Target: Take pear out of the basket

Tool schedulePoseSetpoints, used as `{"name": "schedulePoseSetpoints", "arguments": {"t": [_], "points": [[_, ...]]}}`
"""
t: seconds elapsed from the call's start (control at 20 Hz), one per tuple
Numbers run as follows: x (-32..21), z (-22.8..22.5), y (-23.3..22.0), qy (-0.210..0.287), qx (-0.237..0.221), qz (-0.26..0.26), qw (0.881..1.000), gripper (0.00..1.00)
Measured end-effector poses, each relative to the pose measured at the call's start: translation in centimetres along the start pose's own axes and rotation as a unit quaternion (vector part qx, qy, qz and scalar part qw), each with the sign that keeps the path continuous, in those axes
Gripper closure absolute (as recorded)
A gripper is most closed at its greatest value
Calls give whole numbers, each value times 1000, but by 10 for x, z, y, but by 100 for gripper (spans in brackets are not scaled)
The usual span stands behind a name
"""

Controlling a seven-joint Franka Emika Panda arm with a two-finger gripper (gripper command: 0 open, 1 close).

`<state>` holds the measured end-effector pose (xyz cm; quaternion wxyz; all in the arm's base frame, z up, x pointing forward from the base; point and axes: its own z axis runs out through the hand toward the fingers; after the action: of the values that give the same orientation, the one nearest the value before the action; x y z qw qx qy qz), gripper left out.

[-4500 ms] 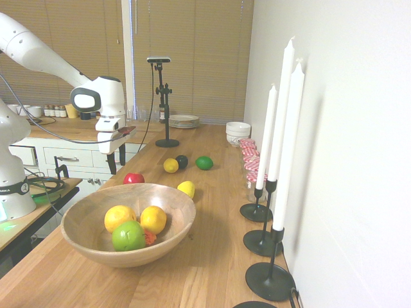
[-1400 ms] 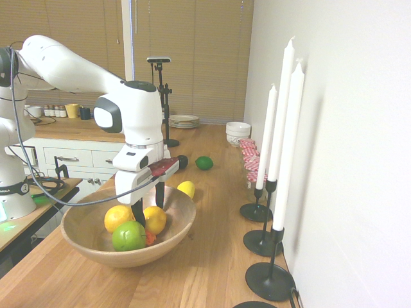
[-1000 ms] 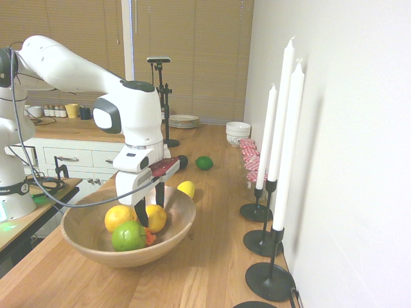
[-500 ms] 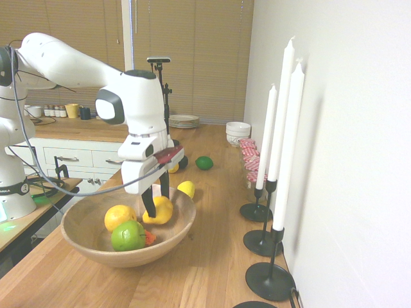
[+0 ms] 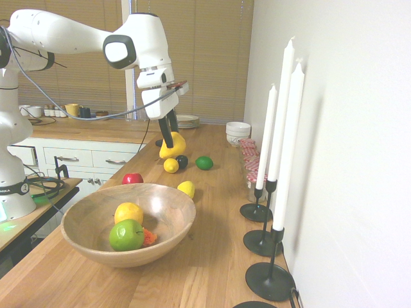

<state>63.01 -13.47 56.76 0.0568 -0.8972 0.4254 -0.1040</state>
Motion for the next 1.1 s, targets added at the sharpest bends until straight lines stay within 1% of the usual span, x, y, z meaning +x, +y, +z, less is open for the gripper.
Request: {"name": "schedulePoseSetpoints", "arguments": {"t": [0.2, 0.45, 0.6, 0.8, 0.95, 1.1], "points": [[-71, 22, -60, 1, -18, -33, 999, 100], [-119, 68, -91, -16, -36, -46, 998, 100], [-130, 104, -98, -22, -50, -43, 998, 100], [-130, 146, -99, -25, -67, -36, 997, 100], [-130, 164, -98, -24, -80, -35, 996, 100], [-133, 173, -100, -24, -83, -35, 996, 100]]}}
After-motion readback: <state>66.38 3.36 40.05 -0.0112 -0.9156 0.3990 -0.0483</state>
